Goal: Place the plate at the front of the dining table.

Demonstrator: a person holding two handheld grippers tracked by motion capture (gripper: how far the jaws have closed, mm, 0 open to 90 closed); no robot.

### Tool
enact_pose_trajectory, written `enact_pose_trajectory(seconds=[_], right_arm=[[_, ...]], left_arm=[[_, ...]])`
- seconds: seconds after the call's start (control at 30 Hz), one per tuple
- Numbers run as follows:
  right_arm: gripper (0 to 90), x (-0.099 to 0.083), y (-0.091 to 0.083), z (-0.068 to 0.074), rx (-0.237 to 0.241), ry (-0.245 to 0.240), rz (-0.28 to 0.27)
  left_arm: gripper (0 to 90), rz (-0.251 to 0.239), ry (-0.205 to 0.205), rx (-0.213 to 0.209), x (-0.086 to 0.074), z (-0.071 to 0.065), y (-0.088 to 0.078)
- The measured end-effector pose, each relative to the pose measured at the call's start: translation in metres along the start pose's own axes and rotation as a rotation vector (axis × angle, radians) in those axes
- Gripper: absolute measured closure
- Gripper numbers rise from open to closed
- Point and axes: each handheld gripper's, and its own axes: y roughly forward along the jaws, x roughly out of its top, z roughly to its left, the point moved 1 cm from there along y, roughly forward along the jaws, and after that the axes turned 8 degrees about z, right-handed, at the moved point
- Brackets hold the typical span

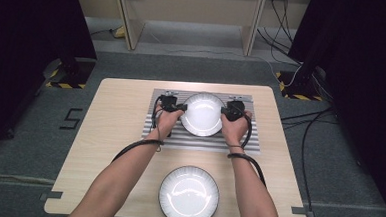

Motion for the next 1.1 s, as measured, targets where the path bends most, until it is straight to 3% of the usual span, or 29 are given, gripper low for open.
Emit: enact_pose_trajectory(seconds=[0.07, 0.23, 0.47, 0.67, 1.1], right_arm=[[81.1, -0.001, 0.003, -0.001, -0.011, -0.002, 0.009], [79.5, -0.008, 0.015, -0.007, -0.032, 0.031, 0.073], [75.6, -0.006, 0.016, -0.009, -0.040, 0.015, 0.066], [68.9, -0.003, 0.008, -0.010, -0.057, 0.022, 0.057], [57.7, -0.002, -0.017, -0.007, -0.010, 0.019, 0.046]], left_arm=[[70.7, 0.008, -0.005, 0.002, 0.000, -0.001, 0.002], [66.7, 0.000, 0.017, 0.008, -0.001, -0.003, 0.005], [66.0, -0.009, 0.031, 0.010, -0.001, -0.005, 0.003], [63.3, -0.017, 0.047, 0.010, 0.000, -0.005, -0.003], [52.7, -0.053, 0.047, 0.005, 0.000, -0.001, -0.030]])
